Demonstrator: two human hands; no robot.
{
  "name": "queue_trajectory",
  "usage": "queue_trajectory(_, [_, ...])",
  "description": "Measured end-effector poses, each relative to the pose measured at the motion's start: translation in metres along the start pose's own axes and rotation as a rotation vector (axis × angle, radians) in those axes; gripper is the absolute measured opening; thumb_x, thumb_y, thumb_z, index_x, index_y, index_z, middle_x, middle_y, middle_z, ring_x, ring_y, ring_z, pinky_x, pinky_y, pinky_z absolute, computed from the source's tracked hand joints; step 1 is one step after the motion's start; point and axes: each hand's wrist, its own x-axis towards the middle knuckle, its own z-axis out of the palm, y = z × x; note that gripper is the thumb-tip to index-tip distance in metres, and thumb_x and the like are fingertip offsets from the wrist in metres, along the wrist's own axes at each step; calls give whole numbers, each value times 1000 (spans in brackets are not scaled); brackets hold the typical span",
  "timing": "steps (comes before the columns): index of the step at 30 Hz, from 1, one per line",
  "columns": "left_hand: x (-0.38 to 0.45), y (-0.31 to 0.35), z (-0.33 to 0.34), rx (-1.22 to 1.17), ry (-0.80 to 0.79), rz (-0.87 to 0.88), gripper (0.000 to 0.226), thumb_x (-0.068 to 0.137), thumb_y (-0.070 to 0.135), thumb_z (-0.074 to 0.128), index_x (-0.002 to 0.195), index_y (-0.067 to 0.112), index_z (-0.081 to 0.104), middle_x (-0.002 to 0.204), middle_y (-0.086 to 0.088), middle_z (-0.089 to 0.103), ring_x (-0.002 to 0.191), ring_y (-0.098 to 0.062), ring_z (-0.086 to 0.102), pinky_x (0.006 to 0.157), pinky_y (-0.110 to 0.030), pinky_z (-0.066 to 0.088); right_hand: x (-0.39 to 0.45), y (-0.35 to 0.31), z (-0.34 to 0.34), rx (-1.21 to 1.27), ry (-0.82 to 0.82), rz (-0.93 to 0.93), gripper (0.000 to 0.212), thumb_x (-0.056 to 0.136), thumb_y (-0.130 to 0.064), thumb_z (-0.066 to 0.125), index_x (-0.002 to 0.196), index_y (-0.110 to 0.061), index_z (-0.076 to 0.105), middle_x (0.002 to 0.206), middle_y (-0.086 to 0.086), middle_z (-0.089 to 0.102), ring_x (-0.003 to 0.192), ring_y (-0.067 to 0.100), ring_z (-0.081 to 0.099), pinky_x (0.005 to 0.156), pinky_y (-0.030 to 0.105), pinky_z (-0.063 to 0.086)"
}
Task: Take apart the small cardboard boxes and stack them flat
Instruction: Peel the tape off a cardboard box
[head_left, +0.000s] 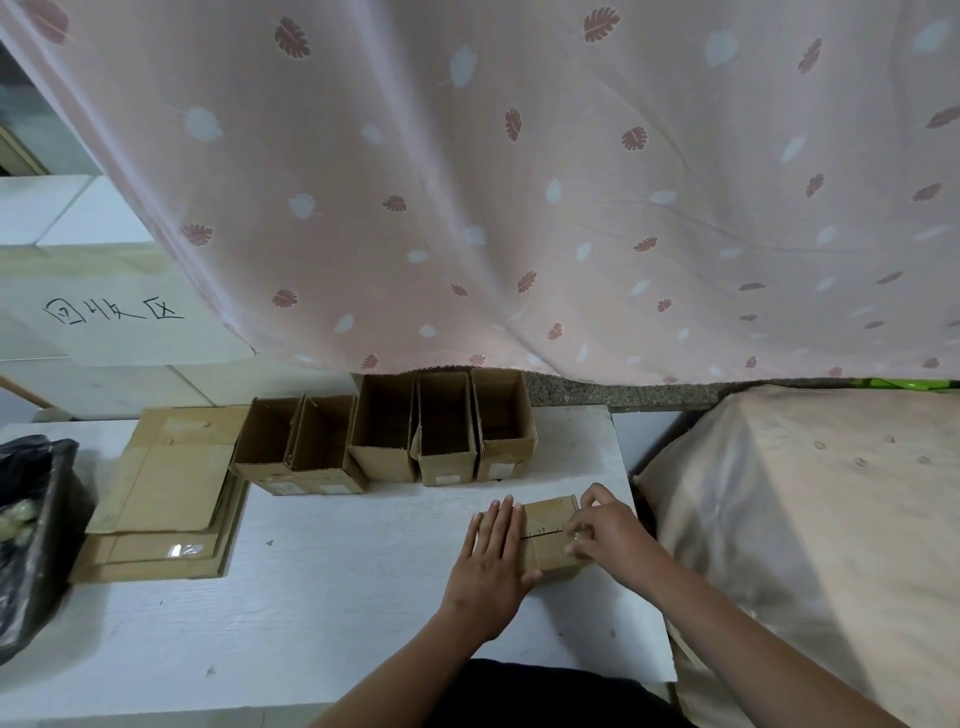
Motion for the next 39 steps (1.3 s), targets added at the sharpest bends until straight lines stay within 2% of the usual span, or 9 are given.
queue_trajectory(6, [-2,-2,0,1,-6,-18,81,103,61,13,152,11,-27,160,-8,-32,147,-26,-32,120,-45,-22,-4,0,-6,78,-8,-12,20,77,2,78,89,-13,71,108,-10,47,78,15,62,79,20,54])
queue_trajectory(11, [-3,-1,1,-16,-9,-18,81,102,62,14,151,12,-28,160,-7,-32,146,-25,-33,118,-44,-20,-7,3,-18,-20,65,-25,35,82,-2,73,70,-29,55,88,-8,58,78,11,58,74,27,52])
queue_trajectory(16, [-4,-4,0,-17,-9,-16,81,102,63,12,151,13,-30,159,-7,-34,146,-25,-34,118,-42,-21,-9,11,-36,-31,135,-27,38,78,-7,77,79,-29,46,70,-9,51,63,6,44,62,25,39])
queue_trajectory(20, [-8,-7,1,-42,18,6,81,102,62,15,152,13,-25,160,-7,-30,146,-27,-32,116,-42,-22,-12,24,-32,-14,98,-54,31,86,4,68,103,-21,76,88,-1,56,78,9,55,74,11,40])
queue_trajectory(23, [-11,-12,2,-47,7,6,82,101,62,14,152,13,-27,160,-6,-34,146,-25,-33,119,-41,-20,-14,23,-24,45,97,-12,26,88,2,67,100,-18,79,92,-7,54,86,9,58,76,2,37])
queue_trajectory(28, [-18,-26,7,-76,7,-13,91,100,64,28,152,14,-28,163,-4,-28,148,-20,-30,122,-37,-18,-15,4,-24,190,19,5,21,85,-5,72,94,-24,75,108,-6,57,93,12,64,88,22,52])
queue_trajectory(31, [-22,-28,7,-96,32,-38,97,99,59,43,154,16,-24,167,-4,-10,153,-20,-15,123,-37,-16,-17,-8,-22,220,-56,48,18,82,-6,74,89,-21,66,99,0,65,79,18,69,78,35,57])
queue_trajectory(35, [-18,-18,-7,-89,33,-84,106,89,51,60,157,19,-16,157,-7,13,150,-25,7,124,-48,-9,-14,-19,-16,159,-39,-9,25,81,-17,77,80,-30,56,69,-15,55,56,-7,52,51,11,40])
queue_trajectory(39, [-5,-3,-24,-212,64,-45,110,82,45,67,158,24,-9,154,-3,21,146,-21,16,124,-49,3,-11,-33,-13,169,-39,-91,34,72,-27,86,78,-29,52,67,-13,55,58,0,48,54,14,39])
